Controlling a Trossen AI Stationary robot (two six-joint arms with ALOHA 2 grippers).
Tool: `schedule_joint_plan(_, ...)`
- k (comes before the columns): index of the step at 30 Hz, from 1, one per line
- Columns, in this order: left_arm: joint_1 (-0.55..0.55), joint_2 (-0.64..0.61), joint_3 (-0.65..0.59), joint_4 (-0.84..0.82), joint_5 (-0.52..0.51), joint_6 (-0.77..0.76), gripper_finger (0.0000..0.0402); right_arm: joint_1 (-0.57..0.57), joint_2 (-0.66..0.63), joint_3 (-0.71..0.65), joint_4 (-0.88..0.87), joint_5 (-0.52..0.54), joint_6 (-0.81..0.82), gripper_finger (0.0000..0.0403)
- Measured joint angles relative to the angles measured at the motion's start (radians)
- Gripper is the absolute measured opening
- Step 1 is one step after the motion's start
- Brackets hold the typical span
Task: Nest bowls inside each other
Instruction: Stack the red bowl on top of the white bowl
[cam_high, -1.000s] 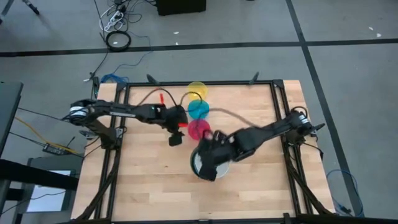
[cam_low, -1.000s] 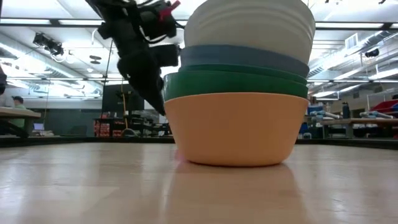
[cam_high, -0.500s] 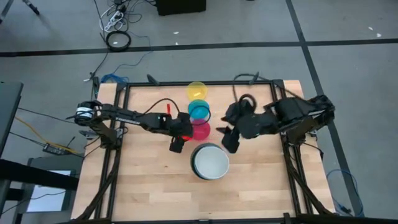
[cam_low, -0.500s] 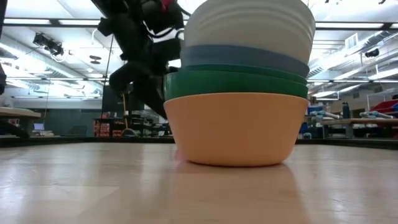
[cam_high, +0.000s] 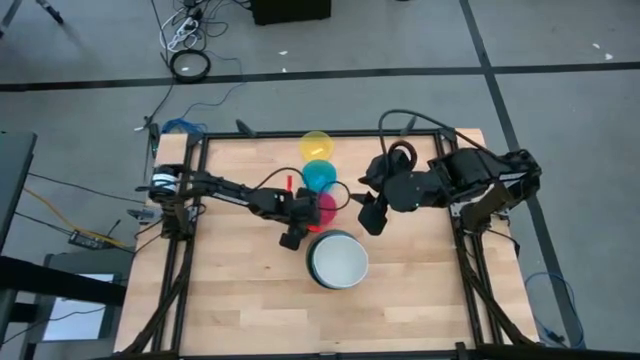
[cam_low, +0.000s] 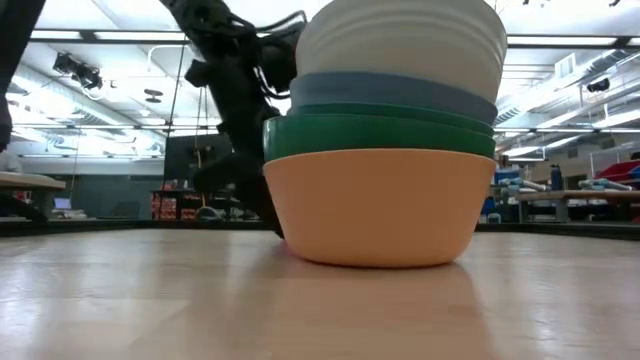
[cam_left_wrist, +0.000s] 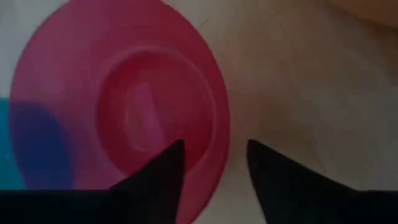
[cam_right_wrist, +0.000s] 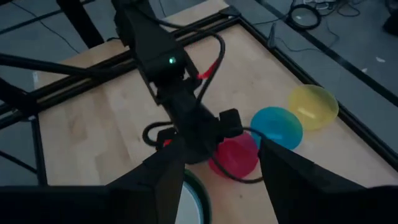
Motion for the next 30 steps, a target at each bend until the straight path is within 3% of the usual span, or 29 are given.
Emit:
schedule_joint_plan(5, 0.024, 0.028, 0.062, -0.085, -0.060, 0.001, 0.0030, -0.008, 0.000, 0.000, -0.009, 0.000, -0.011, 0.0194)
schedule_joint_plan(6, 0.031, 0.025, 0.072, -0.096, -0.072, 0.001, 0.0017, -0.011, 0.000, 0.000, -0.014, 0.000, -0.013, 0.0194)
schedule_joint_plan(9, 0.048, 0.003, 0.098, -0.172, -0.122, 0.005, 0.0007, -0.017, -0.004, 0.000, -0.027, -0.001, -0.017, 0.0194)
schedule_joint_plan(13, 0.050, -0.061, 0.127, -0.256, -0.100, 0.013, 0.0005, -0.024, -0.021, 0.000, -0.035, 0.008, -0.029, 0.0194)
schedule_joint_plan(18, 0.000, -0.191, 0.157, -0.315, 0.034, -0.015, 0.0003, -0.034, -0.061, 0.000, -0.049, 0.034, -0.041, 0.0194)
schedule_joint_plan(22, -0.077, -0.266, 0.216, -0.316, 0.213, -0.016, 0.0002, -0.044, -0.096, 0.000, -0.068, 0.069, -0.051, 0.0194)
schedule_joint_plan(30, -0.215, -0.224, 0.360, -0.369, 0.391, -0.027, 0.0002, -0.072, -0.142, 0.000, -0.075, 0.078, -0.056, 0.0194)
